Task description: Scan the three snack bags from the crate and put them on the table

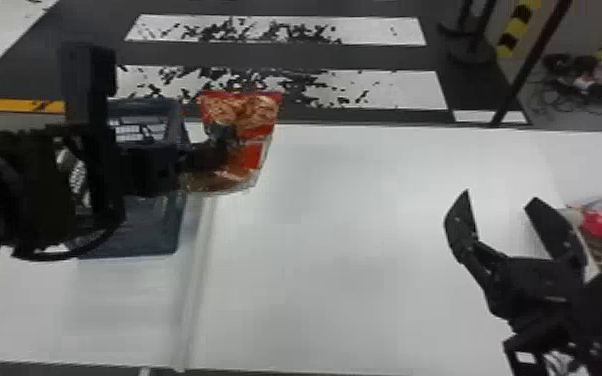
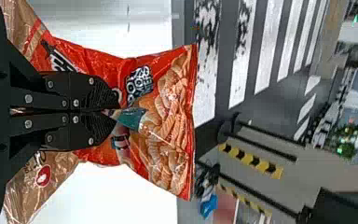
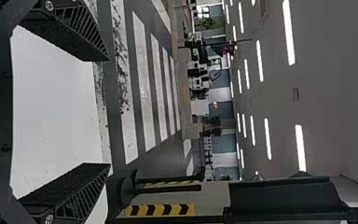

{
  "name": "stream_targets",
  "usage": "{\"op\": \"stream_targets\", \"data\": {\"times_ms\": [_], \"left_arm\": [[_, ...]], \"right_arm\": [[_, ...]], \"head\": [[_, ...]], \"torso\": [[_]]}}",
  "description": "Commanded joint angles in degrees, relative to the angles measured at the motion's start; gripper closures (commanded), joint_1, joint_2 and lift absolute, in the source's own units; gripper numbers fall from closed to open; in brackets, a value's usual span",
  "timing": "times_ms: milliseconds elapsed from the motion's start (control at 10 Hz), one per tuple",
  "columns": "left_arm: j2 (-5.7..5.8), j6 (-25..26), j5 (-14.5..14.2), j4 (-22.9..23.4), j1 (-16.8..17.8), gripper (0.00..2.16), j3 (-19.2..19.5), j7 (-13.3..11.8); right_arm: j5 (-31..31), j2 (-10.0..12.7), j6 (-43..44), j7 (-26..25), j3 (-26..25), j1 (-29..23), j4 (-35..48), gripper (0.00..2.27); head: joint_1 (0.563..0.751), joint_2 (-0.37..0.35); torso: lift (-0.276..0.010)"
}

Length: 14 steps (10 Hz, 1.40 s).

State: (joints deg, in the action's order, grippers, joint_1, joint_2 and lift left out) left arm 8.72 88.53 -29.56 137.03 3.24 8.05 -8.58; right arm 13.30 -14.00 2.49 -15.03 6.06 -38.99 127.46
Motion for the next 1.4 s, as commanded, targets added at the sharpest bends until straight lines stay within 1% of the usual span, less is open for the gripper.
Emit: {"op": "stream_targets", "data": {"times_ms": [0, 100, 200, 300, 400, 500, 600, 700, 800, 900, 1000, 1100, 1200, 1300], "left_arm": [[-1.87, 0.2, 0.1, 1.2, -2.5, 1.96, -6.4, -1.6], [-2.13, -0.7, 2.2, 0.7, -4.6, 1.96, -12.3, -2.7], [-2.13, -3.0, 6.4, -0.7, -6.2, 1.96, -17.6, -4.5], [-2.13, -7.0, 7.4, -3.9, -7.7, 1.96, -20.9, -6.2], [-1.95, -12.6, 9.2, -7.7, -8.4, 1.96, -24.6, -7.9], [-1.95, -17.2, 12.4, -11.2, -8.5, 1.96, -28.6, -9.1], [-2.13, -22.7, 15.1, -15.1, -8.6, 1.96, -32.0, -10.6], [-2.13, -27.0, 16.1, -19.3, -8.0, 1.96, -34.7, -10.9], [-2.39, -31.6, 16.5, -23.3, -7.5, 1.96, -36.6, -10.9], [-2.92, -35.8, 16.5, -27.0, -7.1, 1.96, -37.8, -11.1], [-3.97, -40.8, 16.2, -30.9, -6.8, 1.96, -38.4, -12.7], [-4.77, -45.2, 15.9, -35.1, -6.1, 1.74, -39.4, -12.8], [-5.73, -47.1, 15.8, -38.1, -5.4, 0.79, -40.0, -12.9], [-6.17, -50.1, 15.9, -39.9, -5.4, 0.0, -40.3, -12.4]], "right_arm": [[0.6, 0.2, 0.5, -0.2, -1.1, -0.1, 0.2, 0.07], [0.6, 0.6, 0.7, -0.3, -1.7, -0.1, 0.5, 0.07], [0.7, 0.8, 1.1, -1.0, -2.0, 0.0, 0.8, 0.07], [0.8, 0.9, 1.4, -1.1, -2.6, 0.1, 0.9, 0.07], [1.1, 0.9, 1.4, -1.1, -3.2, 0.1, 1.0, 0.07], [1.4, 1.0, 1.4, -1.1, -3.6, 0.2, 1.3, 0.07], [2.1, 0.9, 1.2, -1.0, -4.1, 0.2, 1.8, 0.07], [2.4, 0.9, 1.2, -1.0, -4.6, 0.2, 2.3, 0.07], [2.7, 0.9, 1.2, -0.9, -4.8, 0.2, 2.6, 0.07], [2.7, 0.9, 1.1, -0.9, -4.9, 0.2, 2.9, 0.07], [2.8, 0.8, 0.9, -0.9, -4.8, 0.2, 3.1, 0.07], [2.8, 0.7, 0.7, -0.8, -4.8, 0.1, 3.4, 0.07], [2.8, 0.6, 0.5, -0.8, -4.8, -0.1, 3.6, 0.07], [2.9, 0.5, 0.5, -0.8, -4.8, -0.4, 3.6, 0.07]], "head": [[0.695, -0.086], [0.695, -0.118], [0.695, -0.198], [0.695, -0.267], [0.695, -0.319], [0.695, -0.35], [0.695, -0.35], [0.695, -0.35], [0.695, -0.35], [0.695, -0.35], [0.695, -0.35], [0.695, -0.35], [0.695, -0.35], [0.695, -0.35]], "torso": [[-0.094], [-0.094], [-0.094], [-0.094], [-0.094], [-0.094], [-0.094], [-0.094], [-0.094], [-0.094], [-0.094], [-0.094], [-0.094], [-0.094]]}}
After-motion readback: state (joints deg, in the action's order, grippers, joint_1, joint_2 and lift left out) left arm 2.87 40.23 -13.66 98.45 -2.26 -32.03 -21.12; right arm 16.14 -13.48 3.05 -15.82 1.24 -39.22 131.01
